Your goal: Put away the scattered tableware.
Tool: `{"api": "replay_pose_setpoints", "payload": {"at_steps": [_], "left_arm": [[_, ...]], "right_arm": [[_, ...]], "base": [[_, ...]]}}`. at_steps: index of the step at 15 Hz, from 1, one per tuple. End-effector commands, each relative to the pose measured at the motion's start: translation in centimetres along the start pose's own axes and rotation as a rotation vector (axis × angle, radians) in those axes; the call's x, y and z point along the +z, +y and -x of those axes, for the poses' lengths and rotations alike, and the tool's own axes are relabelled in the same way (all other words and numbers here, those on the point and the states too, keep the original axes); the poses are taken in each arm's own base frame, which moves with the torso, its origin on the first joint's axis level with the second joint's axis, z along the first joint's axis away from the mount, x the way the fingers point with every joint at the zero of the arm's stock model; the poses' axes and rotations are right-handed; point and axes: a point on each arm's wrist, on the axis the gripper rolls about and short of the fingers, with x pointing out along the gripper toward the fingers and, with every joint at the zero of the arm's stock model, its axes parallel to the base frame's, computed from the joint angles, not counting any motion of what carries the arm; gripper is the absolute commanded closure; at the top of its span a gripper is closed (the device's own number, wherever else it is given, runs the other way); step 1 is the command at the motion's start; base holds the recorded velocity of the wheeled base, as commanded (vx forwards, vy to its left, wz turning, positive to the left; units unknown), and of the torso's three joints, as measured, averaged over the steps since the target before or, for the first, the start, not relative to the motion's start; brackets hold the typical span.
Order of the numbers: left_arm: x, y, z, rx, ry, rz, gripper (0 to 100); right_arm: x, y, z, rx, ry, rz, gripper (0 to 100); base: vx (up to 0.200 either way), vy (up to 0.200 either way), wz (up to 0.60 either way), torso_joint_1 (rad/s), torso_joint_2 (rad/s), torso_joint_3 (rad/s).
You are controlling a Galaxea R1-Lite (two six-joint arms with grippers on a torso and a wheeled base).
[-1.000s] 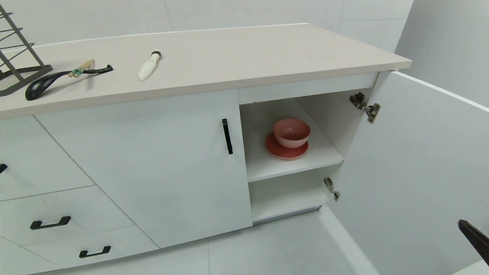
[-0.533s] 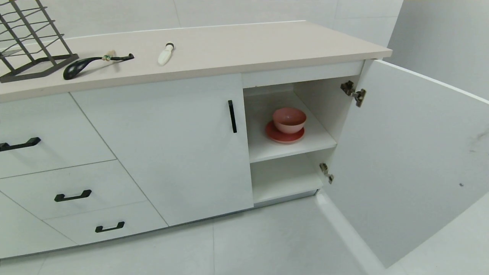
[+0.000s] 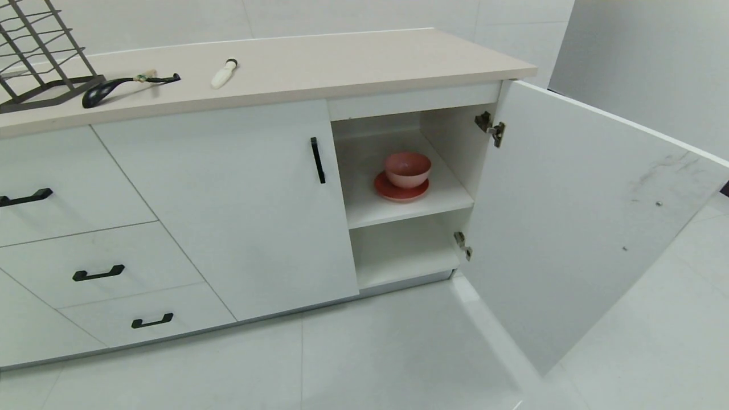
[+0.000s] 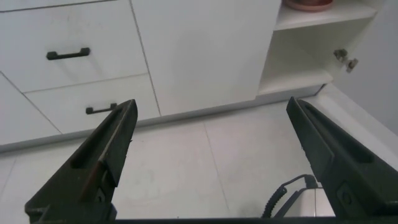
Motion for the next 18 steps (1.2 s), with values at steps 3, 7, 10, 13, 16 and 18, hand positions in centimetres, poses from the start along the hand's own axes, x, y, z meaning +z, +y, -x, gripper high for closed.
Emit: {"api": "replay_pose_setpoints", "payload": {"at_steps": [3, 7, 10, 13, 16, 18], "left_arm": [[0.00, 0.00, 0.00, 0.001, 0.000, -0.022, 0], [0.00, 0.00, 0.00, 0.001, 0.000, -0.025, 0], [0.00, 0.01, 0.00, 0.002, 0.000, -0.025, 0], [0.00, 0.01, 0.00, 0.002, 0.000, -0.025, 0], [0.00, 0.00, 0.00, 0.001, 0.000, -0.003, 0], [0.04, 0.00, 0.01, 0.001, -0.001, 0.003, 0]], "right_arm": [[0.00, 0.01, -0.01, 0.002, 0.001, -0.003, 0], [-0.39, 0.06, -0.02, 0.013, 0.036, -0.115, 0], [-0.46, 0.07, 0.01, 0.015, 0.049, -0.137, 0], [-0.46, 0.07, 0.01, 0.015, 0.049, -0.137, 0], [-0.48, 0.07, 0.01, 0.015, 0.050, -0.134, 0], [-0.48, 0.07, 0.01, 0.015, 0.050, -0.134, 0]], "base": [[0.000, -0.200, 0.00, 0.005, 0.00, -0.001], [0.000, -0.200, 0.00, -0.001, 0.00, 0.001], [0.000, -0.200, 0.00, 0.007, 0.01, 0.002], [0.000, -0.200, 0.00, 0.004, 0.00, 0.001], [0.000, 0.000, 0.60, 0.002, 0.00, 0.002], [0.000, 0.000, 0.60, 0.002, 0.00, 0.005]]}}
